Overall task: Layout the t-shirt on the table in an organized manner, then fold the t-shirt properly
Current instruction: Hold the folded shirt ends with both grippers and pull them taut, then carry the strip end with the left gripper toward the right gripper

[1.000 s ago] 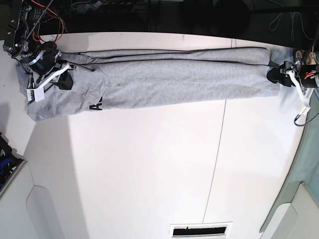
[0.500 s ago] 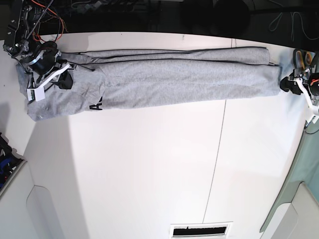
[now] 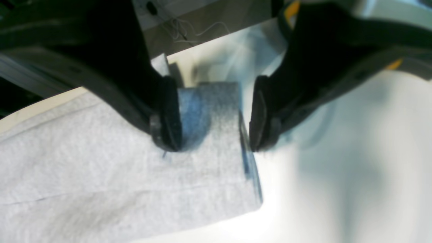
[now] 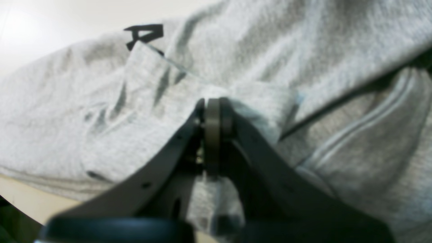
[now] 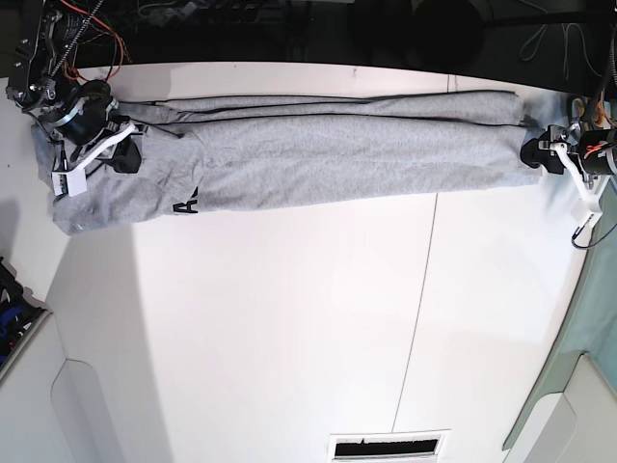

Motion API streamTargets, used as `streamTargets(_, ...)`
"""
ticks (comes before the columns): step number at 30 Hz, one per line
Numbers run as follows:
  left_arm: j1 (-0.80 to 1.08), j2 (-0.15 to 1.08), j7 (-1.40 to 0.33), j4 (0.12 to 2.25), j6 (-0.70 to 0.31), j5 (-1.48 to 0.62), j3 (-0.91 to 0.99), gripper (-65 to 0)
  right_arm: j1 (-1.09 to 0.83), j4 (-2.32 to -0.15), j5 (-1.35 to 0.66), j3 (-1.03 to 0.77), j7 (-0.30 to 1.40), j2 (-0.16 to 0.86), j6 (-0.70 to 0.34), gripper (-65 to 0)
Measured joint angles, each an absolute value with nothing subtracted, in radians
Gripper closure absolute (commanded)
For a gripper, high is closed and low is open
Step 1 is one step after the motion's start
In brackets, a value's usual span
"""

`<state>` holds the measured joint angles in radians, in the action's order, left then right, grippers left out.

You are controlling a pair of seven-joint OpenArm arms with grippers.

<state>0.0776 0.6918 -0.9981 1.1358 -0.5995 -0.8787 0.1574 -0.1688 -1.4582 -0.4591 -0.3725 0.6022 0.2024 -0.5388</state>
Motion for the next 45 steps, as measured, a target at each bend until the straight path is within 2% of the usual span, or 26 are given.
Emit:
streamTargets(7,0.075,0.693,-0.988,1.07,-0.623,-0.922,0.163,-38.0,-0.168,-1.458,-0.459,-0.373,0.602,0.202,-0.539,0.0)
streamTargets(13,0.074,0.661,-1.097,1.055,-0.67,-1.066,0.165,-38.0,-0.169,-1.458,-0.459,-0.373,0.602,0.202,-0.539,0.0)
streamTargets(24,0.097,0.637,-1.235,1.053,-0.686,-1.252,0.162,-38.0,-0.169,-1.458,-0.459,-0.373,0.602,0.202,-0.539,0.0)
streamTargets(25,0.097,0.636,-1.235,1.053,-0.686,-1.266,0.162,-36.9,-0.169,-1.458,-0.459,-0.373,0.602,0.202,-0.539,0.0)
streamTargets(26,0.097,0.635,-1.234,1.053,-0.686,-1.28,0.162,-32.4,-0.168,-1.458,-0.459,-0.373,0.602,0.202,-0.539,0.0)
streamTargets(29,0.097,0.635,-1.233,1.053,-0.685,-1.296,0.162,-3.1,-0.168,-1.458,-0.459,-0.373,0.602,0.202,-0.539,0.0)
streamTargets(30,0.097,0.635,-1.227,1.053,-0.685,-1.299,0.162,0.0,-0.168,-1.458,-0.459,-0.373,0.602,0.202,-0.539,0.0)
streamTargets(37,0.083,0.646,-1.175,1.052,-0.685,-1.294,0.16,0.0,-0.168,-1.458,-0.46,-0.373,0.602,0.202,-0.539,0.0)
streamTargets(45,0.025,0.747,-1.192,1.085,-0.685,-1.316,0.16,0.0,-0.168,-1.458,-0.463,-0.373,0.603,0.202,-0.539,0.0)
